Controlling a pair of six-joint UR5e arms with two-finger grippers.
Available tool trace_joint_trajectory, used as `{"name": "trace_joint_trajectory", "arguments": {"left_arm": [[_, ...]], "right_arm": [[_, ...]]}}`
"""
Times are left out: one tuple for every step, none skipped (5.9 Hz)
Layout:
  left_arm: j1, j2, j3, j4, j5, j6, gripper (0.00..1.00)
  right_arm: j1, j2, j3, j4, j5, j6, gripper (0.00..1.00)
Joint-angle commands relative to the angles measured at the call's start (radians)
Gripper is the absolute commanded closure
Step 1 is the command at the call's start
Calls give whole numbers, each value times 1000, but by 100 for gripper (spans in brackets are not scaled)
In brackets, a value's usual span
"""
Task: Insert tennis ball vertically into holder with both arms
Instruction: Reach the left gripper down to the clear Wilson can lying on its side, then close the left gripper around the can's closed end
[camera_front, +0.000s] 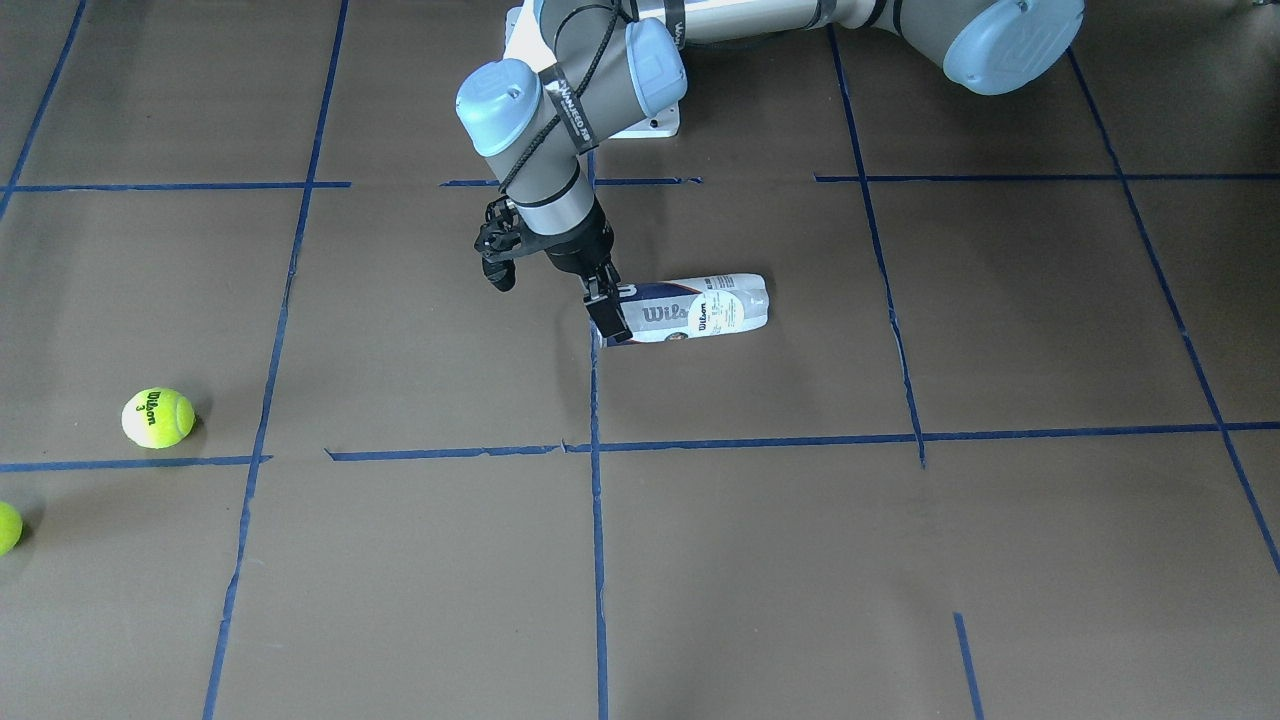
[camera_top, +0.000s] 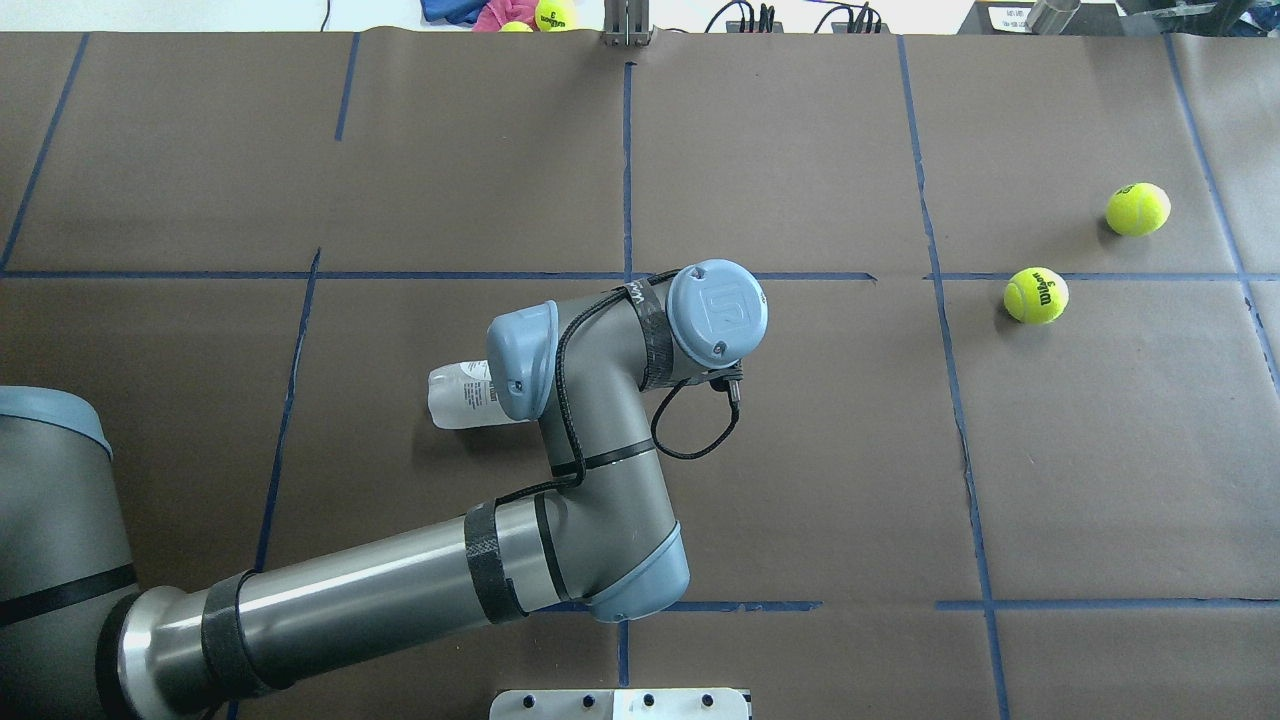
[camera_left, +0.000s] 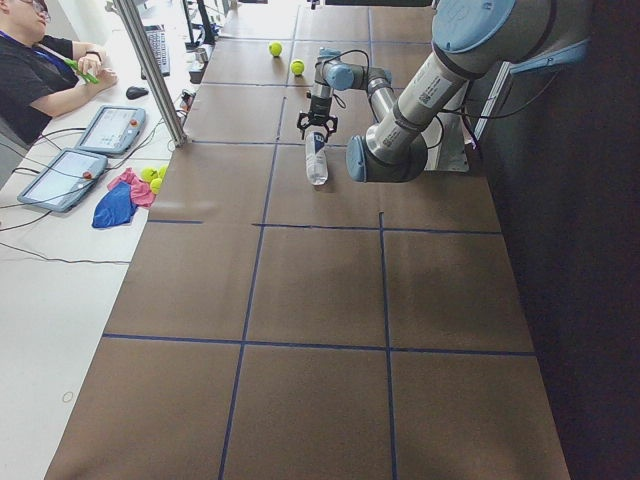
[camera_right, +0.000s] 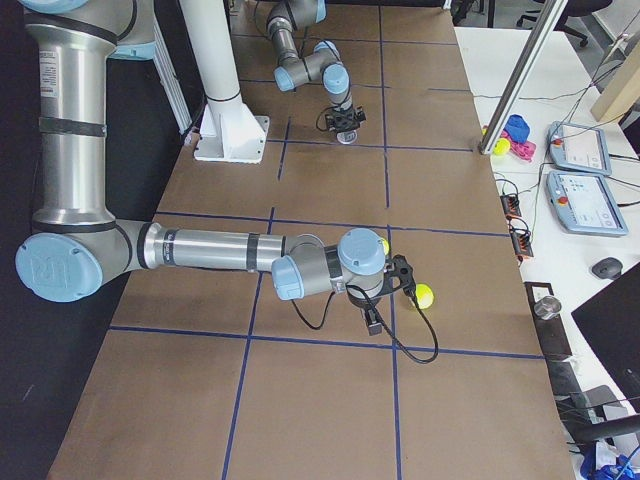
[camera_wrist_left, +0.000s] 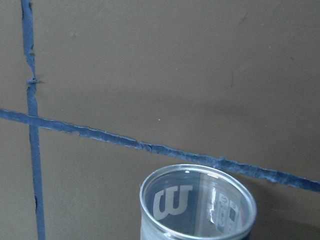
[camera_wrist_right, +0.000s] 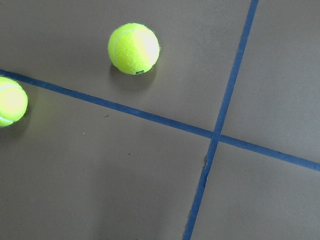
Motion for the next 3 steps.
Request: {"name": "trace_joint_trajectory", "arguments": {"left_arm": [[3,20,19,-50,0,-1,1],[6,20,22,-50,0,-1,2],[6,22,22,-52,0,-6,4]], "right_arm": [[0,0,-1,0,0,0,0],[0,0,-1,0,0,0,0],[0,0,-1,0,0,0,0]]}}
